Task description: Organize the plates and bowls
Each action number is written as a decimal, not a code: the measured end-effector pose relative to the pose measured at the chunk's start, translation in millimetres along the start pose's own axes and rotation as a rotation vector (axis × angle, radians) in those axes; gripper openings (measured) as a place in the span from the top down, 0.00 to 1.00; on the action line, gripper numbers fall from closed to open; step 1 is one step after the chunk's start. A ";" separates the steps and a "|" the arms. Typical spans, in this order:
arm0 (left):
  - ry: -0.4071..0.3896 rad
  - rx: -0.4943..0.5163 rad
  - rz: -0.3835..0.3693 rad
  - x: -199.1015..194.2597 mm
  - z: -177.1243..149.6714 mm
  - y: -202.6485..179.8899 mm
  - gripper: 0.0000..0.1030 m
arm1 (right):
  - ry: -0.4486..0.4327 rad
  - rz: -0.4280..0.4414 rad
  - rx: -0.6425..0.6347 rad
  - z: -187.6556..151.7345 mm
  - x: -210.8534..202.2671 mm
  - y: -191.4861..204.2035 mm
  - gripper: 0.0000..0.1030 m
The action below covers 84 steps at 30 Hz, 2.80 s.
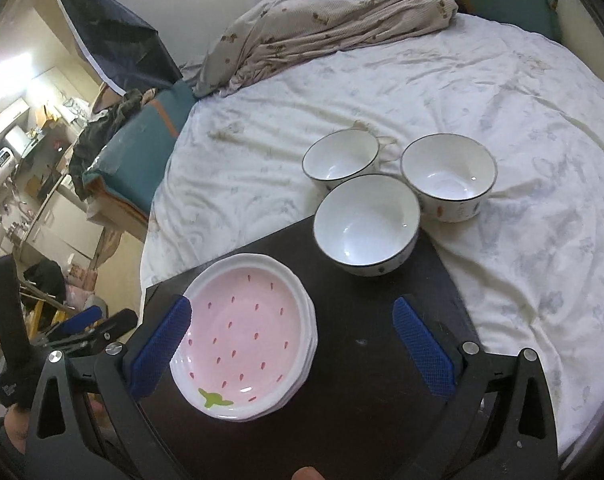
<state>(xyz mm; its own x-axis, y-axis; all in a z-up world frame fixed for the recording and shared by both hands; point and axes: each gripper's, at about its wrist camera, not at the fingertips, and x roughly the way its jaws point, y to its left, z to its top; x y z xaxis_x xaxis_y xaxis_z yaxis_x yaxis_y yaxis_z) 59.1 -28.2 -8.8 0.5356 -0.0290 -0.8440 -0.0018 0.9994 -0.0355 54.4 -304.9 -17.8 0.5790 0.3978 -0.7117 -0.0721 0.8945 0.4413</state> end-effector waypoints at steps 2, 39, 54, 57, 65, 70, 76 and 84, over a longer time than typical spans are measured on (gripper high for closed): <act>-0.002 -0.004 -0.008 -3.1 4.7 -8.1 0.00 | -0.013 -0.013 -0.005 0.4 -5.8 -3.3 0.00; 0.236 0.018 -0.014 104.2 74.1 -132.5 0.00 | 0.184 -0.079 0.317 78.7 49.1 -161.4 0.00; 0.355 -0.007 -0.101 162.0 79.4 -154.2 0.46 | 0.372 0.010 0.390 68.3 102.1 -142.4 0.61; 0.360 0.014 -0.103 168.4 78.4 -158.4 0.57 | 0.381 -0.012 0.372 67.4 109.2 -137.6 0.66; 0.413 -0.004 -0.083 188.6 77.0 -160.2 0.85 | 0.430 -0.055 0.333 60.9 128.1 -129.7 0.77; 0.405 0.054 -0.044 190.1 73.0 -172.2 0.89 | 0.431 -0.082 0.301 60.3 130.2 -124.5 0.79; 0.430 0.046 -0.022 197.2 69.6 -175.7 0.93 | 0.445 -0.093 0.294 58.2 136.4 -121.6 0.79; 0.402 0.056 -0.005 181.5 68.8 -178.2 0.93 | 0.441 -0.093 0.266 58.7 134.2 -120.1 0.82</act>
<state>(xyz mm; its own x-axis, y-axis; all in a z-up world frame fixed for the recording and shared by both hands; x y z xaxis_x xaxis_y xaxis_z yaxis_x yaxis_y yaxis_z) 214.8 -210.1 -118.7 0.1623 -0.0287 -0.9863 0.0522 0.9984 -0.0205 188.4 -370.9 -134.3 0.1718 0.4190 -0.8916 0.2050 0.8701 0.4483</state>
